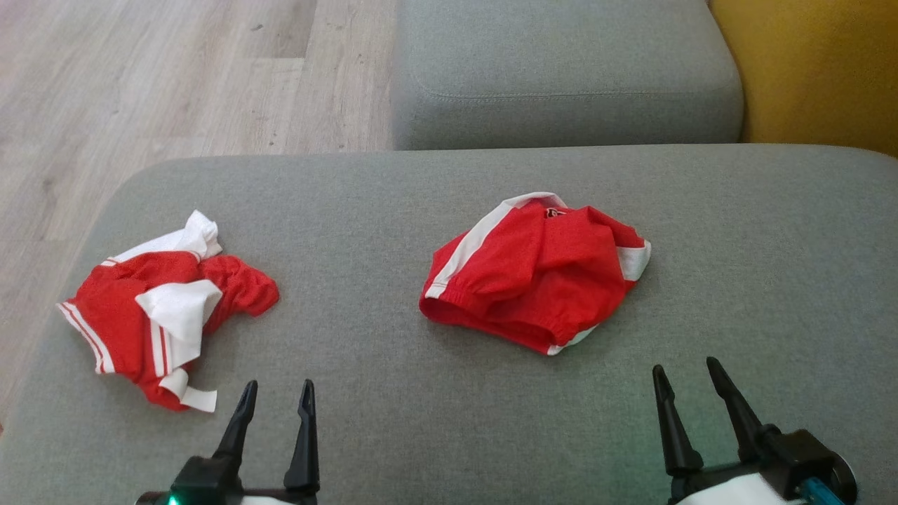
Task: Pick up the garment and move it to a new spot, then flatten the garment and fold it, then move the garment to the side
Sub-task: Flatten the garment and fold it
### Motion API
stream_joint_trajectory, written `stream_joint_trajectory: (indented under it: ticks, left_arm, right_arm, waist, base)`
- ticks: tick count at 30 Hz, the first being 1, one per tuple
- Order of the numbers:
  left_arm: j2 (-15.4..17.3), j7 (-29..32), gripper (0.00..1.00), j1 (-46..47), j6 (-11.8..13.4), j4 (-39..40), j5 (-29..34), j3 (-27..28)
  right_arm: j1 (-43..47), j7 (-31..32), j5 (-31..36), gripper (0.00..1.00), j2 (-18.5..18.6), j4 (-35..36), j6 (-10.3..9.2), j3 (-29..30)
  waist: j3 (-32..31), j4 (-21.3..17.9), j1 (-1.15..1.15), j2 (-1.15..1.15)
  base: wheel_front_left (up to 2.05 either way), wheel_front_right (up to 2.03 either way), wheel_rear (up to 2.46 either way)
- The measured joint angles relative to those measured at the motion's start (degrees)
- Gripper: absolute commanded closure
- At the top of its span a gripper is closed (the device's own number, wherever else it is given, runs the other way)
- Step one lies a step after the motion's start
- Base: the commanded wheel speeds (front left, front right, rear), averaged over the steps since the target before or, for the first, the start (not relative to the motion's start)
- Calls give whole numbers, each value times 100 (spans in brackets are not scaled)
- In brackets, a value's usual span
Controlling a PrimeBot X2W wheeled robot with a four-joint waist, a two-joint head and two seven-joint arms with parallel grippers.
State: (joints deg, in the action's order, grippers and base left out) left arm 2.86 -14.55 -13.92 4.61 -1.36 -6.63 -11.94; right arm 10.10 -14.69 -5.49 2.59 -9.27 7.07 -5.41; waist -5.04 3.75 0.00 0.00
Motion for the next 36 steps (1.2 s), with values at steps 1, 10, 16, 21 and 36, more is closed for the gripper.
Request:
stream_joint_trajectory:
  ticks: [1, 10, 16, 21, 36]
  left_arm:
    - [0, 0, 0, 0, -4, 0, 0, -5]
    - [1, 0, 0, 0, -40, -23, 0, -24]
    - [10, 0, 0, 7, -215, -98, 211, -221]
    - [23, 0, 0, 285, -370, -432, 375, -711]
    - [11, 0, 0, 3112, -555, -2265, 636, -3028]
  right_arm:
    - [0, 0, -7, 0, 0, -2, 0, 0]
    - [0, 0, -7, 0, 0, -5, 0, 0]
    - [-4, 0, -7, 0, 0, -5, 0, -2]
    - [-43, 0, -5, 0, 0, -1, 0, -102]
    - [-889, 1, 153, 0, 2, 457, 0, -388]
  waist:
    - [0, 0, 0, 0]
    - [26, -1, 0, 0]
    - [110, -18, 0, 0]
    - [278, -94, 0, 0]
    - [1364, -814, 2, 0]
  base:
    - [0, 0, 0]
    - [0, 0, 0]
    - [0, 0, 0]
    - [0, 0, 0]
    - [0, 0, 0]
